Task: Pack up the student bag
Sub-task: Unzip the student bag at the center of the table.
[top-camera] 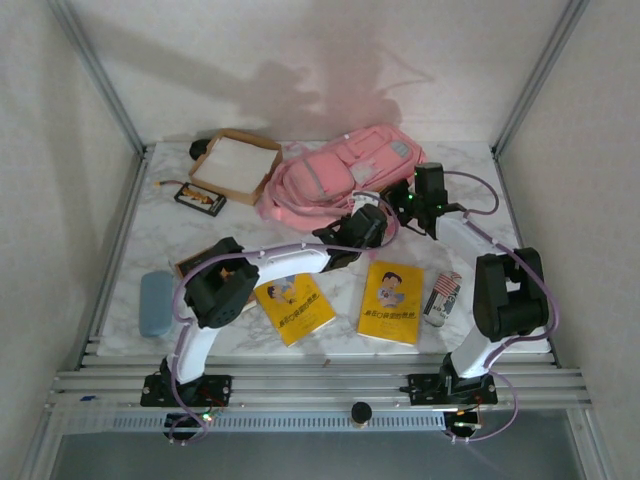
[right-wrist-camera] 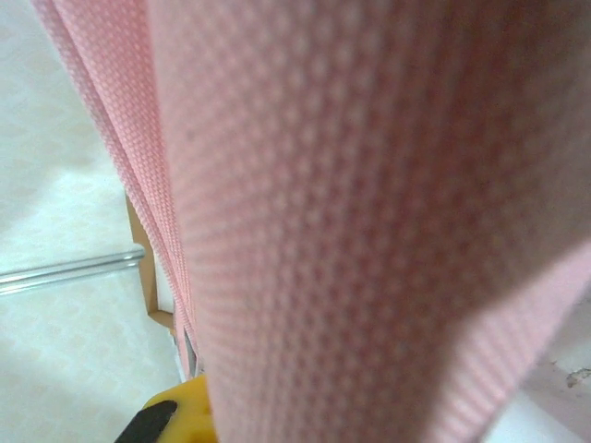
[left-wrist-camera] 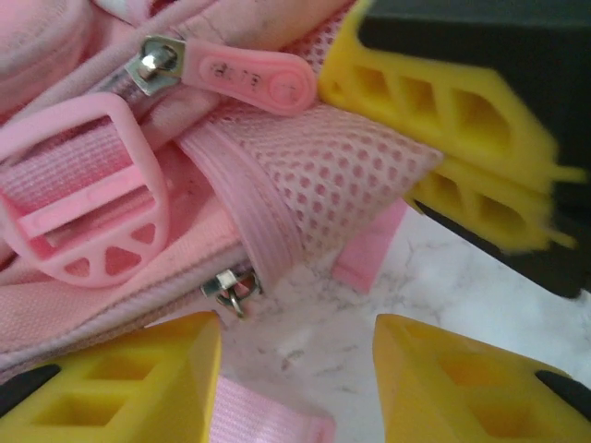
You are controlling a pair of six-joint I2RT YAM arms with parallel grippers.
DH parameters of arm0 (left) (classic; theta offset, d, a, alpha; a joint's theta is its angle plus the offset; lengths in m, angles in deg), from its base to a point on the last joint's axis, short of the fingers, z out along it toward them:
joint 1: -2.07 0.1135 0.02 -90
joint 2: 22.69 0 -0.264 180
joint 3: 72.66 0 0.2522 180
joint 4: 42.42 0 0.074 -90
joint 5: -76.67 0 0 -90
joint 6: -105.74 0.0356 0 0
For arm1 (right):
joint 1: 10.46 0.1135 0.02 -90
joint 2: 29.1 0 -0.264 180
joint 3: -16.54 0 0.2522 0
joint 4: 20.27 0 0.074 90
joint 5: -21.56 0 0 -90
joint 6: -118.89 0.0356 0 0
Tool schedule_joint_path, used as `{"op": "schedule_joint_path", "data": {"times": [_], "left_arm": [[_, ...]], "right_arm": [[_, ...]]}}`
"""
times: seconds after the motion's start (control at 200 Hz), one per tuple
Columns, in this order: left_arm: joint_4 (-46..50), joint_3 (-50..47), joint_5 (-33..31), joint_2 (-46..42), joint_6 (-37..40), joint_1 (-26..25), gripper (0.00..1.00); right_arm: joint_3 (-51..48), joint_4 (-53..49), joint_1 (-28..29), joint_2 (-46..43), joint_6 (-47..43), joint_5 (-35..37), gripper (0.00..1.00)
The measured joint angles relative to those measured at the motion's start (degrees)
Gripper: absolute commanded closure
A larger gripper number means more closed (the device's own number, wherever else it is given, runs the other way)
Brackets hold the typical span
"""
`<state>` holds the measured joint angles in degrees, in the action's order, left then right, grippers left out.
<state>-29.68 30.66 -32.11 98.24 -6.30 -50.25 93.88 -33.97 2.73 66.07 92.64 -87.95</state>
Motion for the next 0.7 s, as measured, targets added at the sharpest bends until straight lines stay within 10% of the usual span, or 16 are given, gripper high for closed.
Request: {"op": "schedule_joint_path", "data": {"times": [0.275, 0.701], "left_arm": [[1.4, 1.6, -4.7, 0.8, -2.2, 0.1, 0.58], [3.0, 4.9, -1.4, 2.9, -2.2, 2.1, 0.93]], "right_arm": [[0.6, -0.3, 0.2, -0.1, 0.2, 0.0, 1.00], [0.6, 0.6, 0.2, -0.1, 0.2, 0.2, 1.00]]}}
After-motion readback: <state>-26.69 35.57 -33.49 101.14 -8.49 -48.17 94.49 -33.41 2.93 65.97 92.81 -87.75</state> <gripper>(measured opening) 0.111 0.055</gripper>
